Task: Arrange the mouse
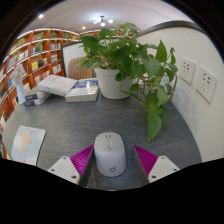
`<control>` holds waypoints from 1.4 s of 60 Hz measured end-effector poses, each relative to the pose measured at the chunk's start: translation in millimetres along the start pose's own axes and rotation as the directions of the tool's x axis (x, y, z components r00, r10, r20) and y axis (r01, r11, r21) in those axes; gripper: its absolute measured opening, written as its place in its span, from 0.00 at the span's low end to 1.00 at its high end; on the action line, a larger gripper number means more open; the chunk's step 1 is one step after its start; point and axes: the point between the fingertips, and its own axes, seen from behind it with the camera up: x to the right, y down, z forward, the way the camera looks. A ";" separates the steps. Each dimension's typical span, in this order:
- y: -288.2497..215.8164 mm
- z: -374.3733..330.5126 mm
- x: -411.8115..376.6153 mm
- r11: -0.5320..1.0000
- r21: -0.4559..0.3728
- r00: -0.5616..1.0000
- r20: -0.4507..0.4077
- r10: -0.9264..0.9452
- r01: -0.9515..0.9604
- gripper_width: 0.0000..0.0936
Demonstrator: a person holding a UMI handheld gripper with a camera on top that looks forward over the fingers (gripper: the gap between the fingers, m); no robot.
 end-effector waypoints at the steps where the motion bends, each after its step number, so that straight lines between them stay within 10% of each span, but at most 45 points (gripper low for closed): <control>1: -1.6 1.9 1.1 1.000 0.000 1.000 -0.002 0.004 -0.004 0.76; 9: -8.7 10.6 9.5 1.000 -0.006 0.999 -0.034 0.021 -0.021 0.57; 34: -15.7 4.3 2.6 0.993 -0.107 0.998 -0.053 0.043 -0.048 0.38; 61: -258.1 -172.4 -193.0 0.942 0.327 0.996 -0.072 -0.049 0.070 0.38; 84: -62.8 -69.9 -348.4 0.997 0.011 0.993 0.085 -0.079 0.078 0.38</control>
